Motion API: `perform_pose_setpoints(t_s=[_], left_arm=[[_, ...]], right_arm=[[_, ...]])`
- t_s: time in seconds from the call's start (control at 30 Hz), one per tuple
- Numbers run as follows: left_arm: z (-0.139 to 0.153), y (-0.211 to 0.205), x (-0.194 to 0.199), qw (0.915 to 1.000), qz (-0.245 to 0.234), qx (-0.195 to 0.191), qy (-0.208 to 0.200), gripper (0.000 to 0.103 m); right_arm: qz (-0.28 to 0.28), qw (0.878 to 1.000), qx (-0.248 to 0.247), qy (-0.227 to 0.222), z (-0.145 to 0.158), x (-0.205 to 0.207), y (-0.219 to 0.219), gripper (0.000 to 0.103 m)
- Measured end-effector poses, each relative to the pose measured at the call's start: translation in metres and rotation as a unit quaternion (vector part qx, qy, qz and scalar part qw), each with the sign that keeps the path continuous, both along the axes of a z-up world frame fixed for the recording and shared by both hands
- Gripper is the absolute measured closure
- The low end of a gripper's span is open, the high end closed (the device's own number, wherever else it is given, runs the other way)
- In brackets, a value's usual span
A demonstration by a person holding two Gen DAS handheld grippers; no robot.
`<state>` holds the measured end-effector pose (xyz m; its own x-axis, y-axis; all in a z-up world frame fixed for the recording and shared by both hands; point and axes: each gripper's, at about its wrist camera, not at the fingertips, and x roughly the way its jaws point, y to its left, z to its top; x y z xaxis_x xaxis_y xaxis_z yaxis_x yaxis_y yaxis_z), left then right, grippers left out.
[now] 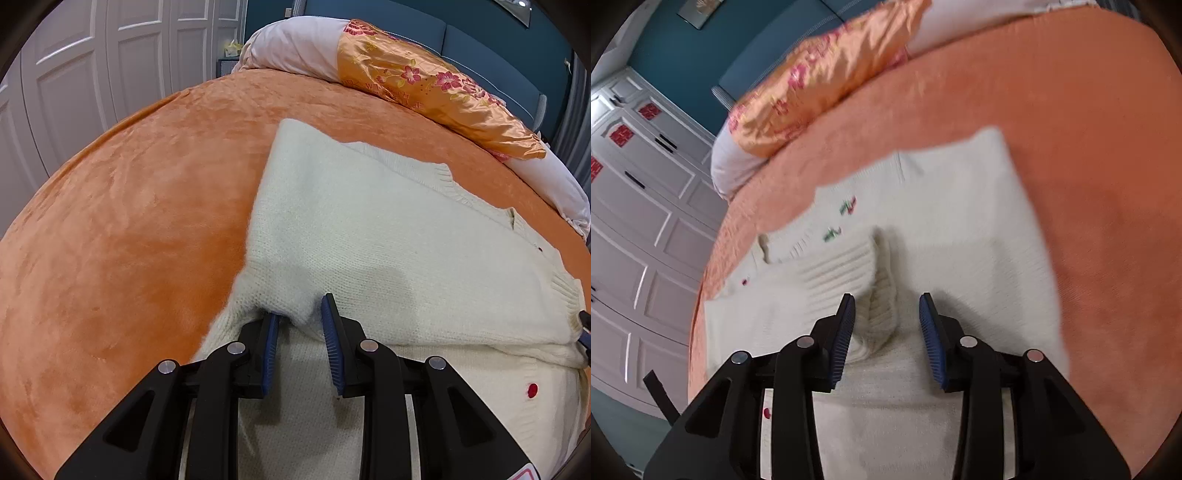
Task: Fold small clothes
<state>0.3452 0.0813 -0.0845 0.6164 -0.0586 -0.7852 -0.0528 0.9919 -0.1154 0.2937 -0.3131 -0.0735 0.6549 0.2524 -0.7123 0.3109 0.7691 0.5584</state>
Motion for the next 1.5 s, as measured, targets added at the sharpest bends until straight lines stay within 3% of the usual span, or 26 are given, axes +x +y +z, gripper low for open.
perform_pose_setpoints(t_s=[0.13,0.17,0.23,0.3,0.33,0.37,0.4,0.53,0.6,0.67,0.7,0.83,0.9,0.93,0.97,1.0,1.13,1.23,1.33,1.5], left_arm=[[-0.001,0.000,-0.001,1.0000,0.000,-0.008,-0.003,0.076],[-0.001,-0.001,-0.001,1.0000,0.000,-0.007,-0.005,0.076],[-0.002,0.000,-0.002,1.0000,0.000,-0.007,-0.007,0.076],[-0.002,0.000,-0.002,0.9999,0.000,-0.008,-0.006,0.076],[-0.002,0.000,-0.002,0.9999,0.000,-0.009,-0.005,0.076],[-0.001,0.001,-0.001,0.9999,0.000,-0.010,-0.004,0.076],[0.000,0.002,-0.001,0.9999,0.000,-0.014,0.000,0.077],[0.006,0.013,-0.001,0.9993,-0.002,-0.037,0.006,0.082],[0.002,0.013,-0.001,0.9993,-0.008,-0.036,0.006,0.081],[0.000,0.010,0.001,0.9996,-0.005,-0.027,0.009,0.081],[0.000,0.008,0.002,0.9997,-0.005,-0.020,0.012,0.081],[0.009,0.008,-0.003,0.9996,-0.014,-0.016,0.019,0.078],[0.018,0.011,-0.018,0.9993,-0.019,-0.009,0.030,0.070],[0.022,0.014,-0.032,0.9990,-0.023,-0.006,0.037,0.066],[0.025,0.018,-0.047,0.9988,-0.025,-0.007,0.043,0.054],[0.028,0.021,-0.063,0.9987,-0.025,-0.010,0.044,0.046],[0.036,0.044,-0.143,0.9980,-0.017,-0.027,0.055,0.029],[0.030,0.066,-0.200,0.9945,0.009,-0.050,0.091,0.028],[0.031,0.079,-0.242,0.9945,0.022,-0.060,0.083,0.028],[0.028,0.080,-0.268,0.9928,0.036,-0.071,0.090,0.028]], right_arm=[[-0.018,0.999,0.005,-0.047,0.022,-0.015,-0.003,0.065],[-0.017,0.999,0.009,-0.048,0.023,-0.014,-0.003,0.056],[0.005,1.000,0.006,-0.019,0.011,-0.005,0.005,0.048],[0.026,0.999,-0.020,0.009,-0.001,0.000,0.018,0.049],[0.033,0.998,-0.052,0.008,0.000,0.000,0.026,0.056],[0.055,0.996,-0.068,0.004,0.004,0.002,0.034,0.086],[0.061,0.996,-0.060,-0.002,0.010,0.002,0.036,0.094],[0.042,0.993,-0.070,-0.085,0.054,-0.019,0.028,0.095],[0.040,0.994,-0.088,-0.059,0.039,-0.017,0.025,0.095],[0.057,0.993,-0.103,0.022,-0.008,-0.006,0.027,0.095],[0.054,0.994,-0.098,0.010,-0.015,-0.009,0.026,0.096],[0.017,0.998,-0.054,0.028,0.011,-0.019,0.018,0.089],[0.012,0.998,-0.066,0.008,0.036,-0.050,0.018,0.087],[0.013,0.997,-0.071,0.001,0.044,-0.063,0.019,0.076],[0.013,0.997,-0.081,-0.004,0.051,-0.085,0.018,0.060],[0.014,0.996,-0.092,-0.005,0.056,-0.106,0.016,0.052],[0.022,0.990,-0.139,0.026,0.051,-0.205,0.017,0.043],[0.020,0.991,-0.119,0.062,0.036,-0.277,0.019,0.042],[0.012,0.993,-0.082,0.081,0.025,-0.328,0.024,0.042],[0.009,0.997,-0.008,0.082,0.010,-0.355,0.041,0.040]])
